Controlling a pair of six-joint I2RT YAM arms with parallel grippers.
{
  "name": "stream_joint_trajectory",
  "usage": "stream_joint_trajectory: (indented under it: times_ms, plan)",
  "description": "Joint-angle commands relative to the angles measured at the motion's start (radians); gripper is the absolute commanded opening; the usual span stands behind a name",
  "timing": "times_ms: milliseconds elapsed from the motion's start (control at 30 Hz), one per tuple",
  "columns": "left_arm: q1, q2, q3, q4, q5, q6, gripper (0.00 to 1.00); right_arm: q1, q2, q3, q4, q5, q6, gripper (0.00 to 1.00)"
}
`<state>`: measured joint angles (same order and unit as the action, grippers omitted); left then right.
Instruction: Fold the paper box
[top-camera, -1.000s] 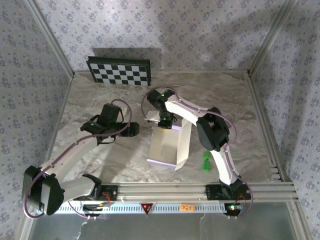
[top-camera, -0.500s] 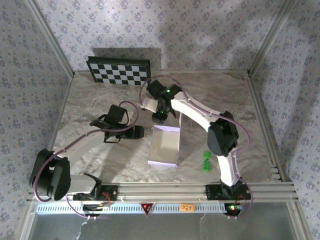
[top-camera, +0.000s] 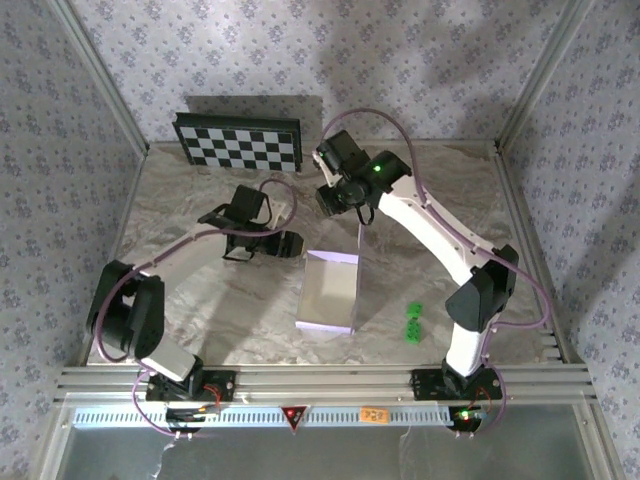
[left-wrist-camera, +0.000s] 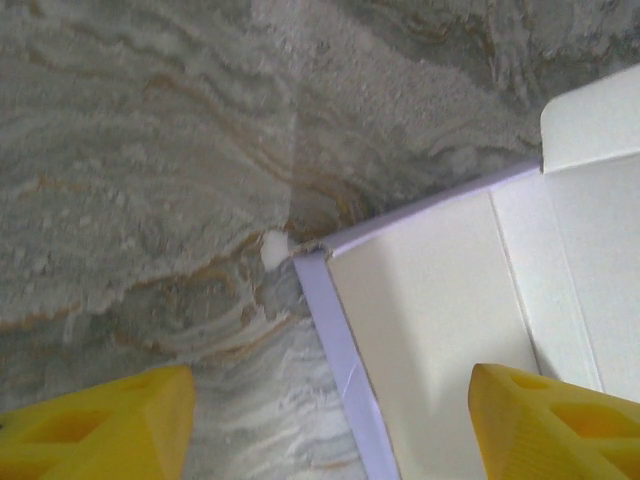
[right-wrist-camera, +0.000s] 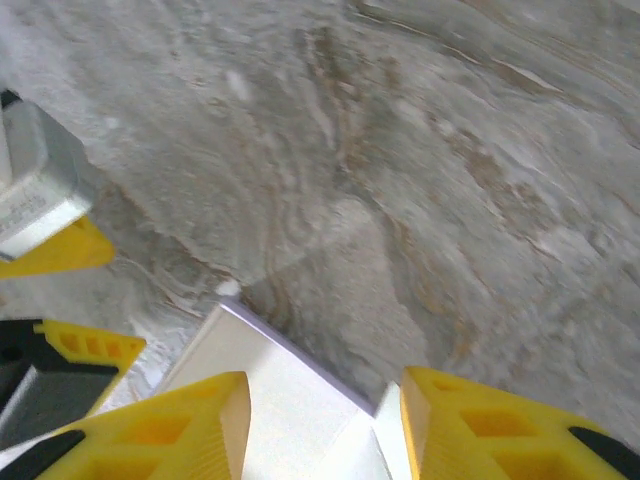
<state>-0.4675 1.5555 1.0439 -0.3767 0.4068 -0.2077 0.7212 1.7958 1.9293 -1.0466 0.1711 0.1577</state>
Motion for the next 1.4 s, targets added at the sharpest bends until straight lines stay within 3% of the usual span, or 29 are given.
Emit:
stream_joint_trajectory:
  times_ms: [0,233,433,567,733,800,933,1200,1367]
  plan:
    - [-0.008,0.038,0.055,0.019,0.038,0.048,0.72,0.043,-0.061,0.025,-0.182,0.161,0.153,0.48]
    - [-0.010,0.063,0.055,0.032,0.029,0.037,0.72,0.090,-0.144,-0.096,-0.282,0.168,0.300,0.55]
    - [-0.011,0.060,0.036,0.036,0.016,0.036,0.72,0.150,-0.163,-0.165,-0.339,0.160,0.412,0.55]
    - [-0.011,0.055,0.036,0.029,0.000,0.041,0.71,0.155,-0.177,-0.250,-0.315,0.111,0.450,0.47]
    - [-0.001,0.015,0.023,0.020,-0.070,0.041,0.72,0.158,-0.182,-0.282,-0.307,0.079,0.402,0.22]
    - [0.009,-0.011,0.011,0.022,-0.098,0.034,0.72,0.152,-0.175,-0.257,-0.301,0.091,0.337,0.12]
    - [0.032,-0.066,-0.022,0.045,-0.130,0.024,0.72,0.138,-0.138,-0.190,-0.269,0.099,0.161,0.02]
    - [0.074,-0.198,-0.131,0.043,-0.173,-0.004,0.71,0.110,-0.079,-0.131,-0.087,0.038,-0.414,0.00]
    - [0.081,-0.297,-0.226,0.035,-0.217,-0.078,0.69,0.089,-0.060,-0.136,-0.001,-0.175,-0.799,0.00]
